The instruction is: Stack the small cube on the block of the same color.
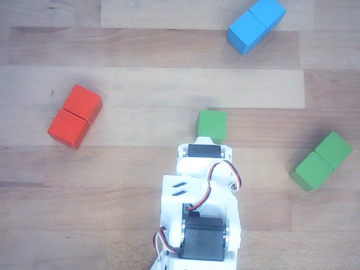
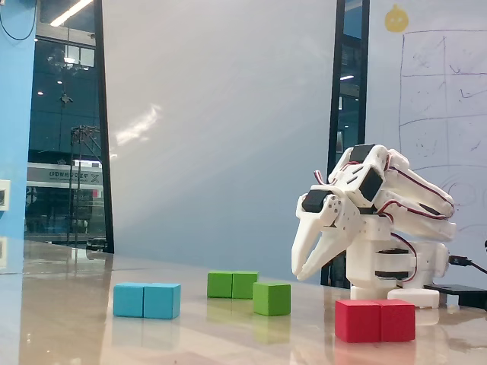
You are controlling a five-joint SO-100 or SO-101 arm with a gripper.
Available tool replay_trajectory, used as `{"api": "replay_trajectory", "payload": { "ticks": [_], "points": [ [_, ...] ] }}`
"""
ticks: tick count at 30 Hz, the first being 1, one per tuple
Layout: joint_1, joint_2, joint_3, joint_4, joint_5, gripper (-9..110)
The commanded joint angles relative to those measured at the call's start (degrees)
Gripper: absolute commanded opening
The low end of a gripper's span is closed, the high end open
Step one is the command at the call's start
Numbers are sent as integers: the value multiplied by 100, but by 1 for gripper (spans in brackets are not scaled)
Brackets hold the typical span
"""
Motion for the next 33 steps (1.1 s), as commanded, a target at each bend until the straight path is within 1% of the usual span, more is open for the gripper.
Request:
{"api": "replay_trajectory", "payload": {
  "ticks": [1, 8, 11, 16, 21, 26, 33],
  "points": [
    [62, 141, -62, 9, 18, 0],
    [114, 70, -141, -35, -70, 0],
    [114, -396, -431, -97, -70, 0],
    [123, -1758, -1389, -545, -369, 0],
    [132, -3560, -2698, -580, -721, 0],
    [132, -4957, -3814, -580, -773, 0],
    [132, -6425, -4737, -571, -765, 0]
  ]
}}
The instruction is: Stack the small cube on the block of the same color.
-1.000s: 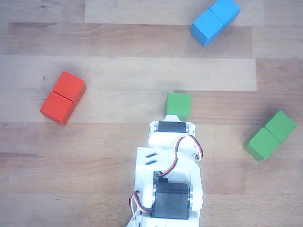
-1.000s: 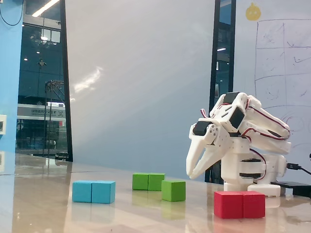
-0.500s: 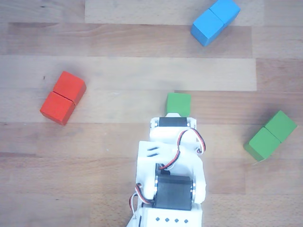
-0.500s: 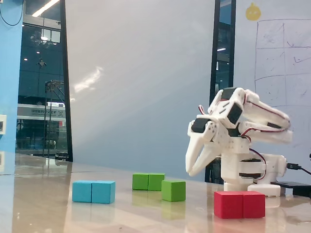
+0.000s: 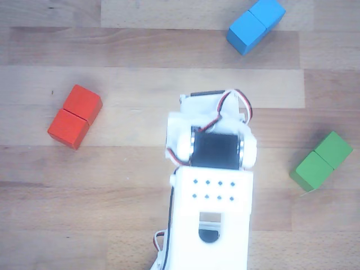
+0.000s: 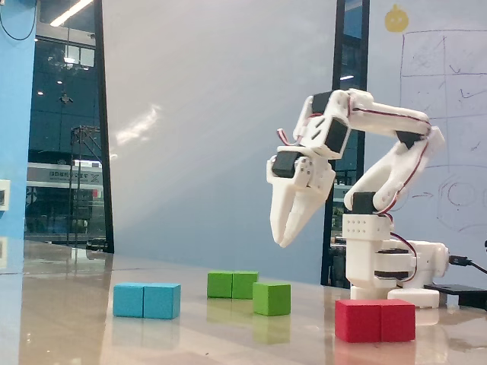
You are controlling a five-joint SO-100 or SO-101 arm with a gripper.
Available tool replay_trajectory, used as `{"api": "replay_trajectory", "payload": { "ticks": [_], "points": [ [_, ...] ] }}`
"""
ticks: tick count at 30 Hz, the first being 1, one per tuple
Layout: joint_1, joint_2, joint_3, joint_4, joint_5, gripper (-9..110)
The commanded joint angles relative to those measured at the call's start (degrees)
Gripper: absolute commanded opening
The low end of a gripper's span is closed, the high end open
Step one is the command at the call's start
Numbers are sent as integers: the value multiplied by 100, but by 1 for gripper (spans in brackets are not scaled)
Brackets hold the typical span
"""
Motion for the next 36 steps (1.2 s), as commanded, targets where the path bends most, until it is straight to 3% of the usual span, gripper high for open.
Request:
{"api": "replay_trajectory", "payload": {
  "ticks": [1, 18, 29, 36],
  "points": [
    [35, -686, -932, -141, -18, 0],
    [44, -1802, -1107, 422, 18, 1],
    [44, -1934, -1107, 404, 26, 26],
    [185, -2426, -1125, 387, 79, 29]
  ]
}}
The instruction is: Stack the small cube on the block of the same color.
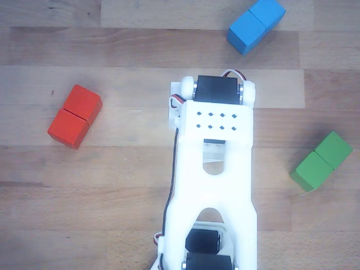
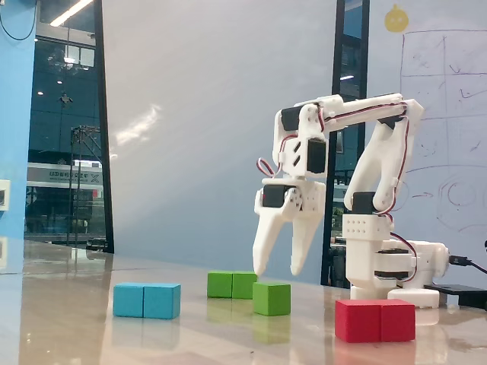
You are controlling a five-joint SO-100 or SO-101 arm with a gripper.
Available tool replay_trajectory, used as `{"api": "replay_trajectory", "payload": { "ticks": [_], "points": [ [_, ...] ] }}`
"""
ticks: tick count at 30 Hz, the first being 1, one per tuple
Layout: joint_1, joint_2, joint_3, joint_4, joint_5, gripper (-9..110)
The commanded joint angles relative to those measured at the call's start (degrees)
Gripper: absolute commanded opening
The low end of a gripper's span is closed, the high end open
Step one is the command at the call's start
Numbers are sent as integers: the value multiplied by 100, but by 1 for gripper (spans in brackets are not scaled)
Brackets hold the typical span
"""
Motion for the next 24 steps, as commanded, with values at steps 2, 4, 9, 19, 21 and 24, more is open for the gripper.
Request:
{"api": "replay_trajectory", "payload": {
  "ticks": [2, 4, 9, 19, 21, 24],
  "points": [
    [343, -334, -677, -26, 185, 29],
    [483, -536, -782, -158, 202, 29],
    [642, -976, -1107, -483, 220, 29],
    [580, -1292, -1178, -483, 264, 29],
    [580, -1354, -1178, -536, 264, 29],
    [580, -1468, -1178, -562, 264, 29]
  ]
}}
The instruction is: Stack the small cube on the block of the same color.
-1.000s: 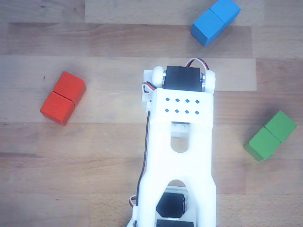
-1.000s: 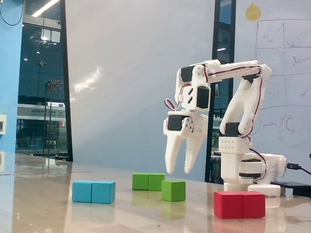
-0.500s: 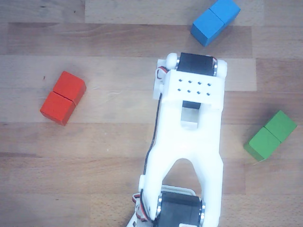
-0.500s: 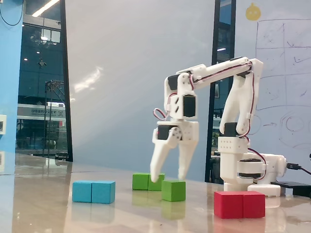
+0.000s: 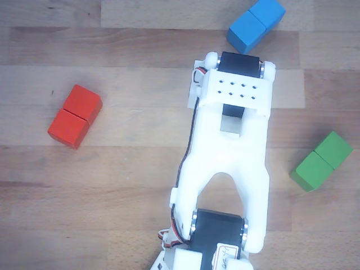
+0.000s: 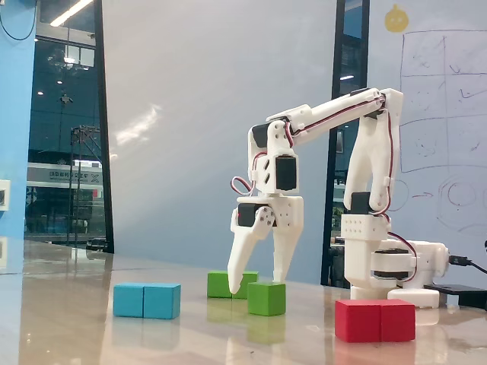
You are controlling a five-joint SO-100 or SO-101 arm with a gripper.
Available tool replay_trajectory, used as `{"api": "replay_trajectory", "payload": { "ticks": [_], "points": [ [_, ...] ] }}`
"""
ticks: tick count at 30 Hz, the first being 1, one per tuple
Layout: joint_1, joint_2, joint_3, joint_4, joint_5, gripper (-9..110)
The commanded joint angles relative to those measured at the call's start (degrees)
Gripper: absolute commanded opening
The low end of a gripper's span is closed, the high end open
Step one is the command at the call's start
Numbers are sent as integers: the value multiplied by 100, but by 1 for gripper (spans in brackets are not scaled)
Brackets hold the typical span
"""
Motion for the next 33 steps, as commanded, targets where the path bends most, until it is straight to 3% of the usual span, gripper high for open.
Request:
{"api": "replay_trajectory", "payload": {
  "ticks": [1, 8, 23, 33],
  "points": [
    [0, -35, -475, -105, 35, 29],
    [0, -185, -492, -105, 44, 27],
    [0, -185, -536, -114, 44, 4],
    [53, -79, -905, 0, -9, 3]
  ]
}}
